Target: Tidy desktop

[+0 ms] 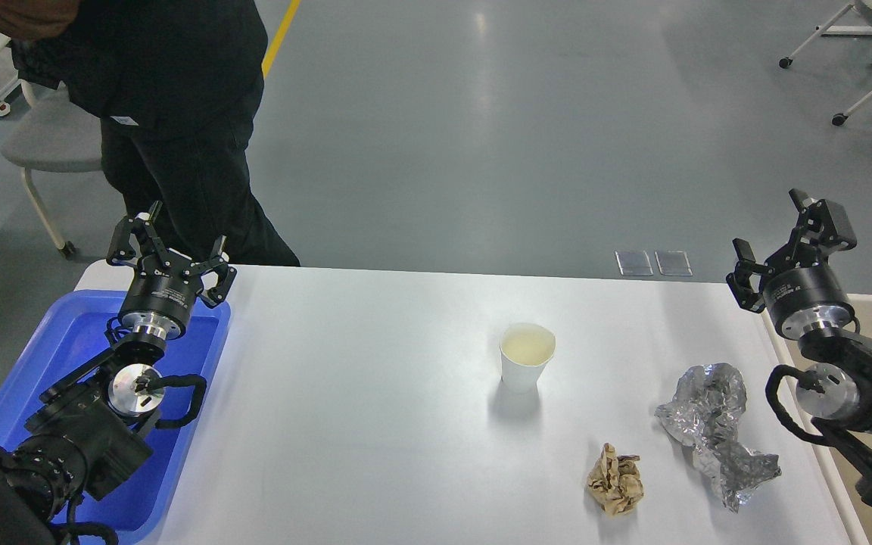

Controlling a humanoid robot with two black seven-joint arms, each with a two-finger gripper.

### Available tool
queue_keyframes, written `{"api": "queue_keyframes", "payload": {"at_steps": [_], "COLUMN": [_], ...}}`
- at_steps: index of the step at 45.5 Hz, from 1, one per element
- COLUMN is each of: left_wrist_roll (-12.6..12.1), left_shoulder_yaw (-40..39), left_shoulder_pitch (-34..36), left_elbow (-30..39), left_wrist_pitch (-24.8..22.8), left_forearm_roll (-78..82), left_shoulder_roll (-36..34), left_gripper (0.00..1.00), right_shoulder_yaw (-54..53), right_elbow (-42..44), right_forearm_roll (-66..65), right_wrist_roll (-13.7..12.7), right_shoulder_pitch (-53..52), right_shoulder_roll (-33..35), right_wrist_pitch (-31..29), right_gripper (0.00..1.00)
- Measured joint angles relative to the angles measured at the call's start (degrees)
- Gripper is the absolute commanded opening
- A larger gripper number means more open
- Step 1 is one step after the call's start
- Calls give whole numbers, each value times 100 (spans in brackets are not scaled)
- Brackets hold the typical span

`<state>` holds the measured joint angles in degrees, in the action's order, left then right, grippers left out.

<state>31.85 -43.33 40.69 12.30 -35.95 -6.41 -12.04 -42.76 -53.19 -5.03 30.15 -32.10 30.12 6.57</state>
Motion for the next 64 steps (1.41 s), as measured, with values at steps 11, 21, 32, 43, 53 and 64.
{"api": "queue_keyframes", "payload": {"at_steps": [11,21,32,43,53,64], "left_wrist_roll": [2,6,6,5,4,3], "left_shoulder_yaw": [0,0,0,0,0,0], "left_shoulder_pitch": [0,0,0,0,0,0], "left_elbow": [0,0,0,0,0,0], "left_wrist_pitch": [0,0,0,0,0,0], "left_forearm_roll": [0,0,0,0,0,-1], "left_shoulder_roll": [0,0,-1,0,0,0], "left_gripper": [100,100,100,100,100,100], "right_shoulder_yaw": [483,1695,4555,7681,9575,10722], "right_elbow": [-23,-154,-653,-1499,-1866,-1943], "right_forearm_roll": [-321,-1297,-1897,-1381,-1100,-846], "right_wrist_roll": [-8,-30,-228,-883,-1412,-1622], "right_shoulder_pitch": [-293,-920,-2589,-4735,-6024,-6564], "right_shoulder_roll": [10,84,260,-11,-673,-1765], "right_wrist_pitch": [85,428,559,577,575,605], "right_gripper": [100,100,100,100,100,100]}}
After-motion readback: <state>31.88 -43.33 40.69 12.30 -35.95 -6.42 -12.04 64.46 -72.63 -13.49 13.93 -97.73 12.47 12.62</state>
